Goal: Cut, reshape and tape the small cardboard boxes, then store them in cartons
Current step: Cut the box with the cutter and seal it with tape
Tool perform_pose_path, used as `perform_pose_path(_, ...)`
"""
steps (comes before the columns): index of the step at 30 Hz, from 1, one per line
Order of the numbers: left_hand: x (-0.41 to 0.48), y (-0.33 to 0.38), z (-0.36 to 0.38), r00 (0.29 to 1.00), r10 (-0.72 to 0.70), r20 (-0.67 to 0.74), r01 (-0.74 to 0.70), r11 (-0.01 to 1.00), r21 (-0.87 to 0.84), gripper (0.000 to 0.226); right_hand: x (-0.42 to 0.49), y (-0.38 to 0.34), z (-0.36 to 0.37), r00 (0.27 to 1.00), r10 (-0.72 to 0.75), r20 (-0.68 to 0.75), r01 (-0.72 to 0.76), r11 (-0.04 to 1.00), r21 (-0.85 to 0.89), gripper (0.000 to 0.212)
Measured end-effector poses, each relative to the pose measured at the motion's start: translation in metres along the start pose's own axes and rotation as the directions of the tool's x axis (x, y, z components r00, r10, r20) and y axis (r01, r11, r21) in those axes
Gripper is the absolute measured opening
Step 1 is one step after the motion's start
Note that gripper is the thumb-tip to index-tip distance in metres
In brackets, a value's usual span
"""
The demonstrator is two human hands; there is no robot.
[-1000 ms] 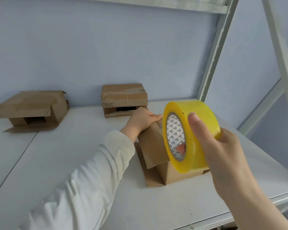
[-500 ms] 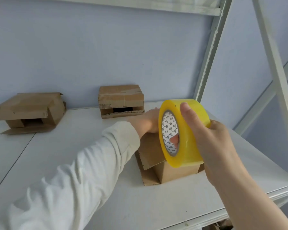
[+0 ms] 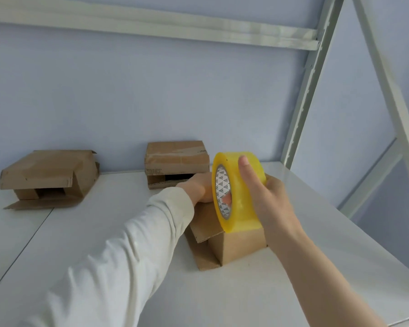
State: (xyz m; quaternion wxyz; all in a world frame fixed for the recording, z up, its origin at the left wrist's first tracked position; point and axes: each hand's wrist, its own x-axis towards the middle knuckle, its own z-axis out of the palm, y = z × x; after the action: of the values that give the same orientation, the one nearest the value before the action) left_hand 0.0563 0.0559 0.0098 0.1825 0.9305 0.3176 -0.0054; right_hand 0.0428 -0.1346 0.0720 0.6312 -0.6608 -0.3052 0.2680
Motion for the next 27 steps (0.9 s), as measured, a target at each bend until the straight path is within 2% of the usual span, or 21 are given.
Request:
perform_pose_path(2, 0.003, -0.002, 0.004, 0.999, 0.041, 0.016, -0.041, 0.999, 0.034, 0.020, -0.003, 0.010, -0.013, 0.988, -0.011, 0.157, -0.002, 0.996, 0.086, 0.042)
perform_pose_path(4, -0.004, -0.002, 0.004, 0.998, 0.046, 0.048, -0.051, 0.994, 0.099, 0.015, -0.011, 0.023, -0.020, 0.969, -0.046, 0.242, 0.017, 0.993, 0.120, 0.044)
perform_pose_path(5, -0.006, -0.003, 0.003, 0.997, 0.070, 0.043, -0.075, 0.989, 0.129, 0.015, -0.014, 0.028, -0.019, 0.970, -0.075, 0.232, 0.054, 0.994, 0.096, 0.042)
perform_pose_path(7, -0.006, -0.004, 0.004, 0.996, 0.070, 0.051, -0.076, 0.989, 0.130, 0.017, -0.019, 0.030, -0.013, 0.981, -0.145, 0.125, 0.136, 0.987, 0.083, 0.036)
perform_pose_path(10, -0.018, 0.007, -0.002, 0.994, 0.098, 0.045, -0.104, 0.980, 0.168, 0.029, -0.030, 0.025, -0.013, 0.989, -0.149, -0.023, 0.151, 0.976, 0.155, 0.041)
perform_pose_path(13, -0.022, 0.019, -0.009, 0.985, 0.170, 0.032, -0.173, 0.964, 0.202, 0.042, -0.044, 0.024, -0.019, 0.987, -0.133, -0.091, 0.147, 0.976, 0.161, 0.044)
perform_pose_path(17, -0.014, 0.021, -0.018, 0.951, 0.303, -0.052, -0.293, 0.944, 0.150, 0.056, -0.043, 0.021, -0.019, 0.986, -0.117, -0.123, 0.131, 0.985, 0.116, 0.041)
perform_pose_path(19, -0.021, 0.018, -0.008, 0.953, 0.302, -0.030, -0.293, 0.942, 0.165, 0.056, -0.043, 0.021, -0.018, 0.985, -0.109, -0.134, 0.125, 0.985, 0.123, 0.039)
perform_pose_path(22, -0.031, 0.016, -0.002, 0.958, 0.285, 0.026, -0.286, 0.955, 0.070, 0.042, -0.043, 0.020, -0.017, 0.986, -0.104, -0.131, 0.119, 0.986, 0.114, 0.039)
perform_pose_path(24, -0.032, 0.022, -0.011, 0.957, 0.289, 0.025, -0.290, 0.956, 0.038, 0.052, -0.043, 0.019, -0.018, 0.986, -0.093, -0.137, 0.109, 0.987, 0.116, 0.038)
perform_pose_path(27, -0.033, 0.023, -0.009, 0.956, 0.294, 0.018, -0.293, 0.944, 0.148, 0.058, -0.045, 0.018, -0.018, 0.986, -0.088, -0.139, 0.105, 0.987, 0.122, 0.039)
